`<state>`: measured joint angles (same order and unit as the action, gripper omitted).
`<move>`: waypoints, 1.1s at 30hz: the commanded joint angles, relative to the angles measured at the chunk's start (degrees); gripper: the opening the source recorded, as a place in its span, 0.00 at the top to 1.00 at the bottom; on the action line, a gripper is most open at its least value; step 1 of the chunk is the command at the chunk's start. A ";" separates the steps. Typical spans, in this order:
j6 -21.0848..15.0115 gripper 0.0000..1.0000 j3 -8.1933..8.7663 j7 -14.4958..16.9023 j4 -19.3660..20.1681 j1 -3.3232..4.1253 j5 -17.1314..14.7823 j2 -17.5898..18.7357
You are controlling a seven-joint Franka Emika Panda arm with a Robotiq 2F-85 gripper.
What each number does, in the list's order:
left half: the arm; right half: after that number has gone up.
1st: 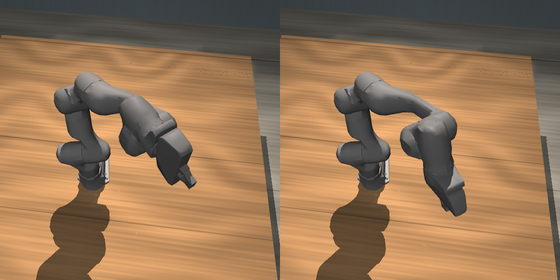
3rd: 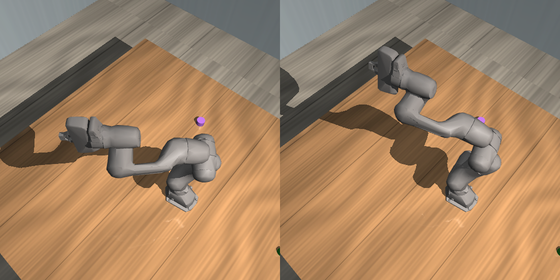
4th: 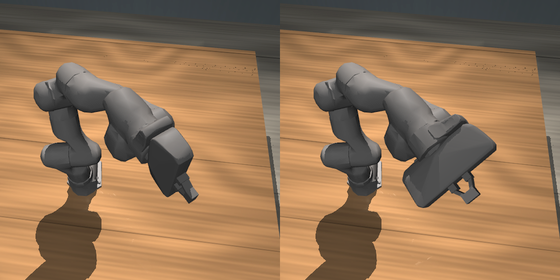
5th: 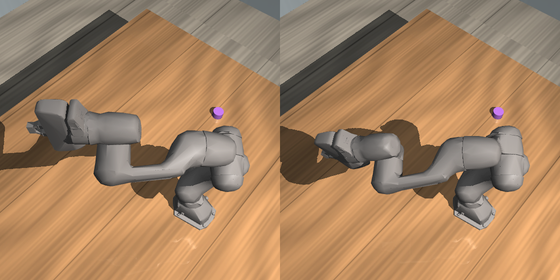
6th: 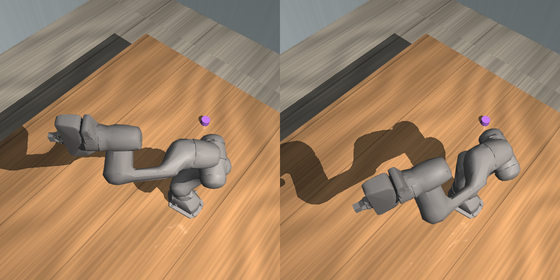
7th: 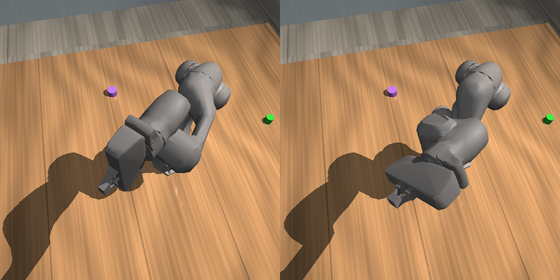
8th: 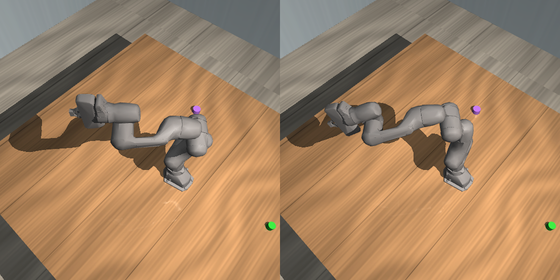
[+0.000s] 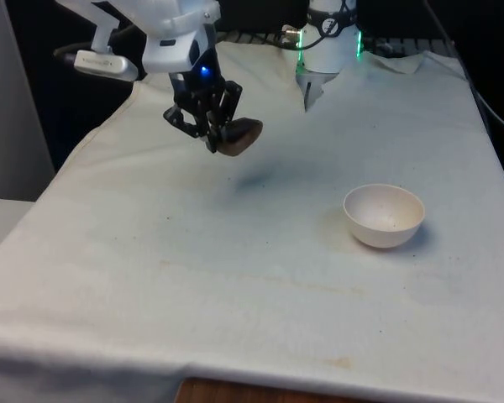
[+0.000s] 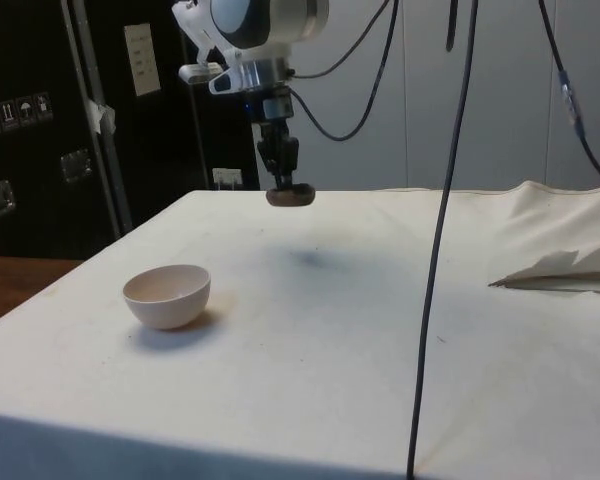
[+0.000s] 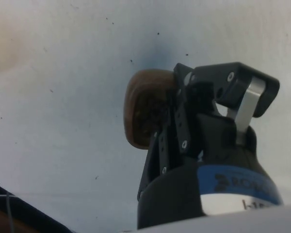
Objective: Pour the coffee beans from the cup into the bowl.
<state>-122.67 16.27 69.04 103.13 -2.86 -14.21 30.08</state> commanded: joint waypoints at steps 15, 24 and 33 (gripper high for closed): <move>-0.06 1.00 0.63 -4.81 0.17 0.86 2.92 -2.29; -0.69 1.00 0.63 -7.16 0.40 1.09 3.90 -3.15; -1.95 1.00 0.63 -10.08 0.17 1.26 5.44 -3.38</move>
<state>-123.93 16.50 59.64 102.96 -2.06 -9.45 26.99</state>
